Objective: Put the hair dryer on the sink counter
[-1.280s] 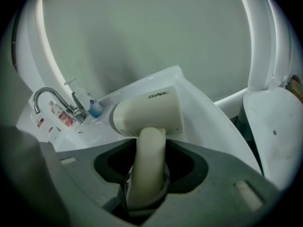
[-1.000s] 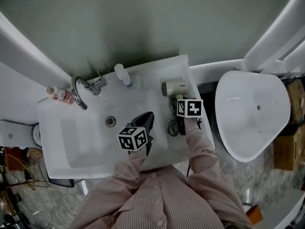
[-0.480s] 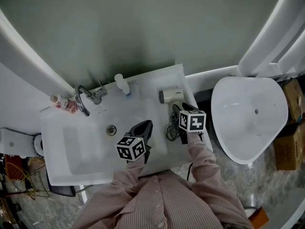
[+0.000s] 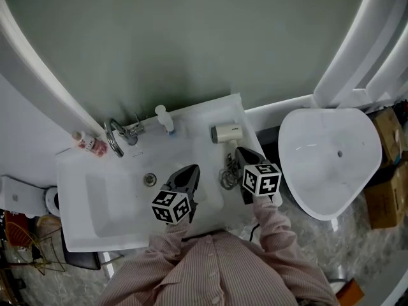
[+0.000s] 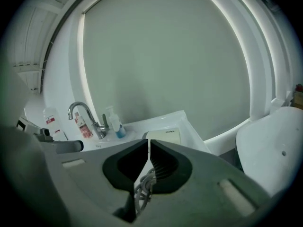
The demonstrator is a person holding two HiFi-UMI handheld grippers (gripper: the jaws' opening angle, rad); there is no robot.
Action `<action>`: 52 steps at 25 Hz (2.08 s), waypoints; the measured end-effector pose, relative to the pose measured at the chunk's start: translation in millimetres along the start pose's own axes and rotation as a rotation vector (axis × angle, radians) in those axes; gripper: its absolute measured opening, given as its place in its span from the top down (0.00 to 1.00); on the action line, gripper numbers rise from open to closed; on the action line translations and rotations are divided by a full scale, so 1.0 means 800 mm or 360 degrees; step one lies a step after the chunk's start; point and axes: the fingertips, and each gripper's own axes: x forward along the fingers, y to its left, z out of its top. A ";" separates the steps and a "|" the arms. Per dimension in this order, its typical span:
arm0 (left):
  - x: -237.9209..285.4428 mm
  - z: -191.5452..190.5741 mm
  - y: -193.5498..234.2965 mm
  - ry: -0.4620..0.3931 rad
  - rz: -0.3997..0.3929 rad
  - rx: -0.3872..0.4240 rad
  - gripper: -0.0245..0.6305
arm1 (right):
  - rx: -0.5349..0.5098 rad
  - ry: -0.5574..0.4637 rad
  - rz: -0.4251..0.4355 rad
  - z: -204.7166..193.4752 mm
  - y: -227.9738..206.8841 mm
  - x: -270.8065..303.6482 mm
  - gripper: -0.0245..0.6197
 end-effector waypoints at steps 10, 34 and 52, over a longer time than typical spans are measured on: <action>-0.027 0.019 -0.013 -0.0097 -0.0002 0.0100 0.97 | 0.0049 -0.0235 0.0123 0.014 0.024 -0.050 0.95; -0.092 0.077 -0.024 -0.0363 0.0105 0.0242 0.96 | -0.0069 -0.0686 0.0187 0.083 0.051 -0.139 0.95; -0.095 0.078 -0.015 -0.0342 0.0133 0.0256 0.97 | -0.0105 -0.0693 0.0073 0.074 0.039 -0.140 0.95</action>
